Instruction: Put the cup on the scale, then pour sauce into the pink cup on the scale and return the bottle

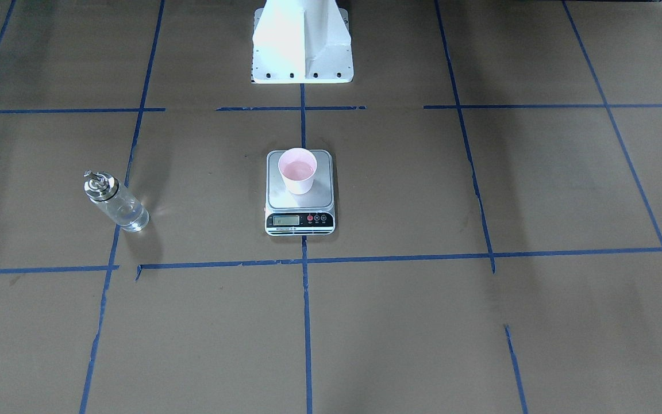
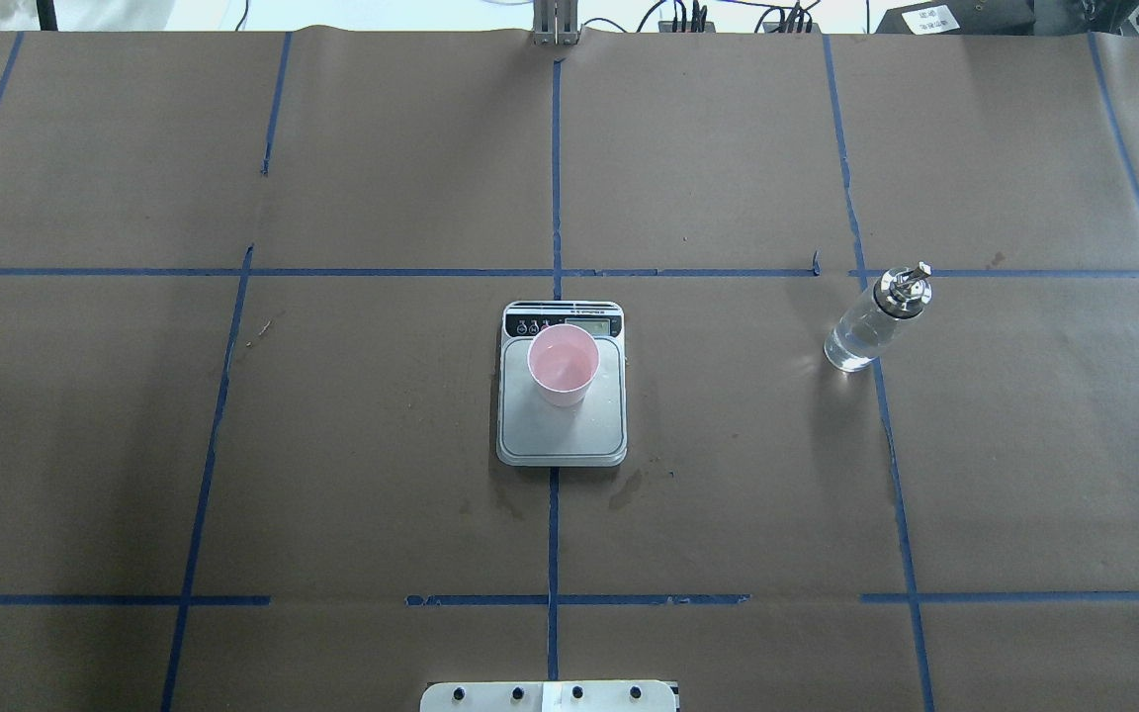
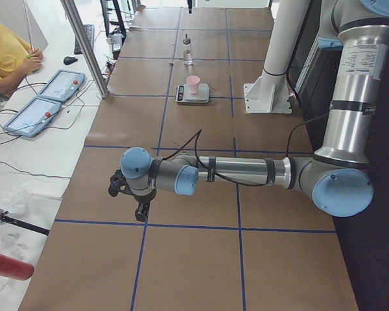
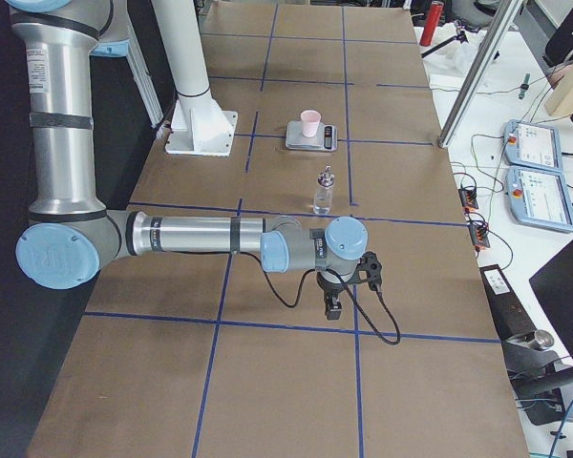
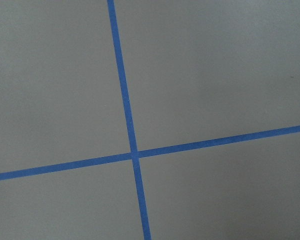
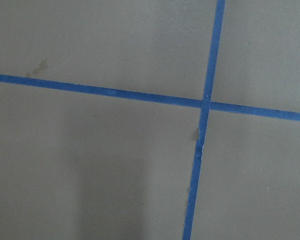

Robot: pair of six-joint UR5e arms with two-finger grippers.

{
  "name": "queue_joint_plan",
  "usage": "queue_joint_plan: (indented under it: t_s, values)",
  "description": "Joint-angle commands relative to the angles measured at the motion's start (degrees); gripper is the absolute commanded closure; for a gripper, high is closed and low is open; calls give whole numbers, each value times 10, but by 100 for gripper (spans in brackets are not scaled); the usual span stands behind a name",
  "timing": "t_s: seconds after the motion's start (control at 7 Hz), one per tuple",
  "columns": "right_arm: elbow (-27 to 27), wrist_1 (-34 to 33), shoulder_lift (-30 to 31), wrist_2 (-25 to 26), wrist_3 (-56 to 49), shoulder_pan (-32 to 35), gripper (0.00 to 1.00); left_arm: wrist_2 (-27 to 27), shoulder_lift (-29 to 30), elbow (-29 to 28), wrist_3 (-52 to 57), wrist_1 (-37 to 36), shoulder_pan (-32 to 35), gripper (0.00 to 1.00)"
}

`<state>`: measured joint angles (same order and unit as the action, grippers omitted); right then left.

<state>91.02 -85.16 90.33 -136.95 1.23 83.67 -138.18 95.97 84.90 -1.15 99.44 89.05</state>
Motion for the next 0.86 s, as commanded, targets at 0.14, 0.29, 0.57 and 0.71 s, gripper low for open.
queue_joint_plan:
  t_s: [0.14, 0.29, 0.57, 0.71]
  values:
    - [0, 1, -1, -2, 0, 0, 0, -2, -12, 24, 28, -2, 35, 0]
    - [1, 1, -1, -2, 0, 0, 0, -2, -15, 32, 68, -39, 44, 0]
    - [1, 2, 0, -1, 0, 0, 0, 2, -18, 45, 68, -82, 45, 0]
    - [0, 2, 0, 1, -1, 0, 0, 27, -11, 46, 68, -82, 45, 0]
